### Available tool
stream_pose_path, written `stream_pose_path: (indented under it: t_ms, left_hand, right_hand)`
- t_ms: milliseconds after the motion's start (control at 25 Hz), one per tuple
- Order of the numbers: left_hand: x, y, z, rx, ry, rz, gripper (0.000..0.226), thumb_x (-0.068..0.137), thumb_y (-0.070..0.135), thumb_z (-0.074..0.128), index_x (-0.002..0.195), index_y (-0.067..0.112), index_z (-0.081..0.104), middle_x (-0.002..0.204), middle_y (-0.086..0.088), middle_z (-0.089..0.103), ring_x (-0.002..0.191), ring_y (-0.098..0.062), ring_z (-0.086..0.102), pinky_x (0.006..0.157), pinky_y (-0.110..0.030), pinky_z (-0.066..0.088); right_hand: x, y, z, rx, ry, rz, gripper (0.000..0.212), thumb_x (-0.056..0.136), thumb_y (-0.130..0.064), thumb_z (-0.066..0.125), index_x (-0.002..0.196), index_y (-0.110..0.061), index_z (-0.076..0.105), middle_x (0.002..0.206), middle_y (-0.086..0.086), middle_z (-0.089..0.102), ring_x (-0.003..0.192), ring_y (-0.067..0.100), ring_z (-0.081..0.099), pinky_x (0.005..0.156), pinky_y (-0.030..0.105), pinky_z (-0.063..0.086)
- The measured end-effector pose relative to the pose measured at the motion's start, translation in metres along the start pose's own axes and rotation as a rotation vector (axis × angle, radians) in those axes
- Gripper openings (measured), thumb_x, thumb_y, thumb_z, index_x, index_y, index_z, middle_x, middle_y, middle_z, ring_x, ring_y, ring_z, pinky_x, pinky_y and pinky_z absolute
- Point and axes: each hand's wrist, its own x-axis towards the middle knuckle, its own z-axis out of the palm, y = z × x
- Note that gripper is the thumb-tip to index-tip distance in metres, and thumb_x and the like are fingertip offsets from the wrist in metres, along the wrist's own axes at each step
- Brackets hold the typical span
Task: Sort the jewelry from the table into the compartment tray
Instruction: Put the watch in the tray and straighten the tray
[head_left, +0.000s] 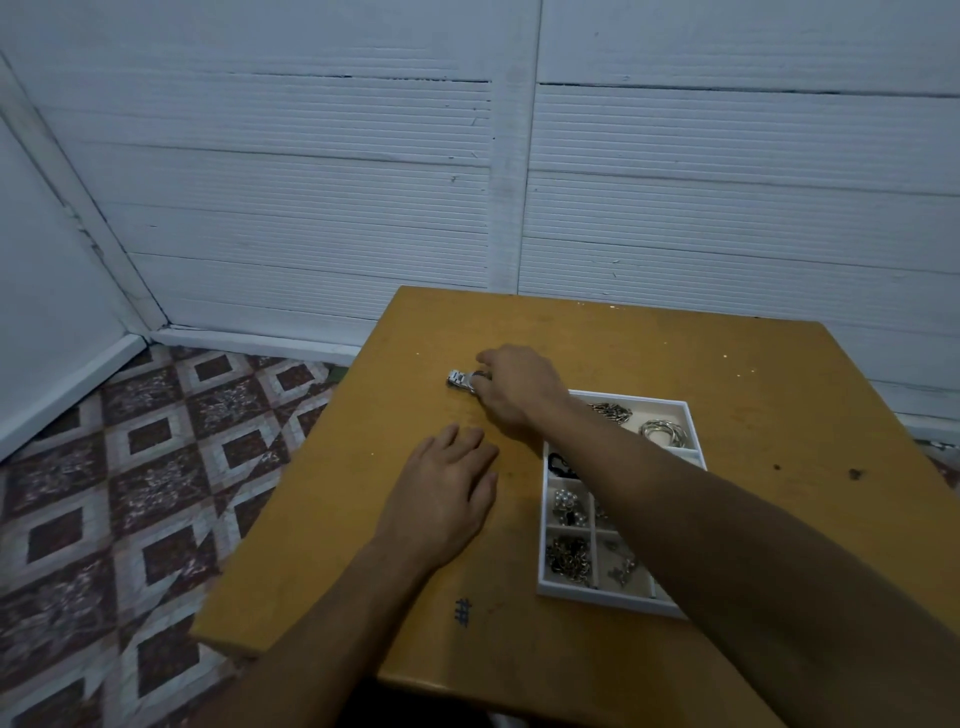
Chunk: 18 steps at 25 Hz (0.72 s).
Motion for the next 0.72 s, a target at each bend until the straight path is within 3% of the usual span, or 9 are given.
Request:
stream_pose_path:
  t_ms: [200, 440, 520, 720]
  left_hand:
    - [0.0, -0.001, 0.004, 0.02, -0.014, -0.009, 0.041, 0.099, 0.034, 0.038, 0.136, 0.021, 0.051, 0.148, -0.002, 0.044, 0.141, -0.026, 0.029, 0.114, -0.039, 0.022]
    - [0.001, -0.002, 0.004, 0.025, -0.039, -0.015, 0.042, 0.1, 0.035, 0.036, 0.137, 0.022, 0.049, 0.15, -0.002, 0.041, 0.143, -0.025, 0.027, 0.114, -0.039, 0.021]
    - [0.001, -0.003, 0.002, 0.016, -0.041, -0.022, 0.041, 0.1, 0.035, 0.038, 0.137, 0.022, 0.05, 0.149, -0.002, 0.042, 0.143, -0.025, 0.027, 0.114, -0.039, 0.021]
    - [0.01, 0.012, 0.001, -0.083, -0.064, -0.075, 0.04, 0.1, 0.037, 0.04, 0.135, 0.022, 0.051, 0.148, -0.002, 0.043, 0.142, -0.023, 0.027, 0.115, -0.042, 0.023]
  right_hand:
    - [0.012, -0.012, 0.008, -0.075, -0.099, 0.083, 0.04, 0.096, -0.043, 0.046, 0.119, -0.014, 0.061, 0.124, 0.01, 0.055, 0.114, 0.031, 0.05, 0.094, 0.043, 0.043]
    - [0.012, -0.017, 0.009, 0.133, -0.084, 0.105, 0.031, 0.087, -0.028, 0.065, 0.115, -0.013, 0.063, 0.121, 0.011, 0.061, 0.11, 0.029, 0.055, 0.086, 0.032, 0.046]
    - [0.007, -0.015, 0.005, 0.224, -0.052, 0.085, 0.03, 0.083, -0.026, 0.072, 0.11, -0.014, 0.066, 0.115, 0.009, 0.064, 0.103, 0.024, 0.058, 0.076, 0.027, 0.042]
    - [-0.008, 0.011, -0.025, 0.312, -0.013, 0.079, 0.031, 0.08, -0.031, 0.076, 0.105, -0.013, 0.071, 0.101, 0.003, 0.068, 0.084, 0.012, 0.055, 0.069, 0.022, 0.037]
